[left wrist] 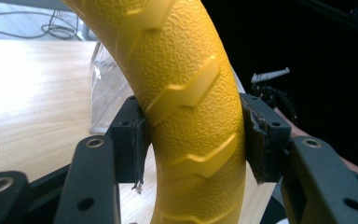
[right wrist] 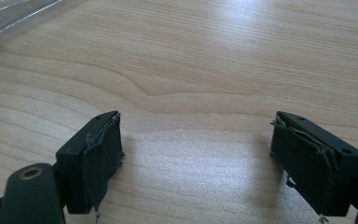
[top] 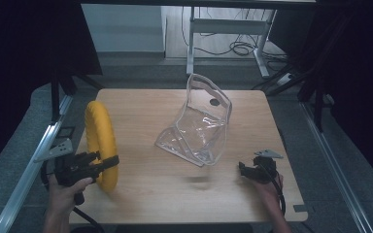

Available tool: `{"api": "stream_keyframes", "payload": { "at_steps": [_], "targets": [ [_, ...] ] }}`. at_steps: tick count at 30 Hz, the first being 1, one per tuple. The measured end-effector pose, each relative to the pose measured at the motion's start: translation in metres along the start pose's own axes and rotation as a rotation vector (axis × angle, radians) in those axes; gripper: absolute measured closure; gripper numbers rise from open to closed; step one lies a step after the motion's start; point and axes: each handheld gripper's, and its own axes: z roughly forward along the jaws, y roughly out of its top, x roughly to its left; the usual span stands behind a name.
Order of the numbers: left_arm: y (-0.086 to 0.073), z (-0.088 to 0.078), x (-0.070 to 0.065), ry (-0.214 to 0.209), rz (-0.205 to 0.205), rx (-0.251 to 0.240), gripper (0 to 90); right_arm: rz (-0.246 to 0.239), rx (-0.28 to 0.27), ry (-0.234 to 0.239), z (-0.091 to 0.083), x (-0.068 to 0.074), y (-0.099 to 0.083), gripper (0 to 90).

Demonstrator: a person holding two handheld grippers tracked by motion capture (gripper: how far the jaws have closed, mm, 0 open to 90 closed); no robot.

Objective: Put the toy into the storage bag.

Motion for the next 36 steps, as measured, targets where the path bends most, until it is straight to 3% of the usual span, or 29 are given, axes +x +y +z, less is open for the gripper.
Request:
{"api": "stream_keyframes", "payload": {
  "at_steps": [7, 17, 27, 36],
  "targets": [
    [0.002, 0.002, -0.004, -0.044, -0.005, -0.041, 47.4, 0.001, 0.000, 0.000, 0.000, 0.000, 0.000, 16.4],
    [0.013, 0.013, -0.014, -0.021, 0.001, -0.095, 47.3, -0.002, -0.001, 0.000, 0.000, 0.000, 0.000, 16.4],
    [0.039, 0.032, -0.036, -0.043, 0.059, -0.188, 47.3, -0.001, 0.000, -0.001, 0.000, 0.000, 0.000, 16.4],
    [0.058, 0.045, -0.049, -0.051, 0.089, -0.216, 47.3, -0.001, 0.001, -0.001, 0.000, -0.001, 0.000, 16.5]
  ]
}}
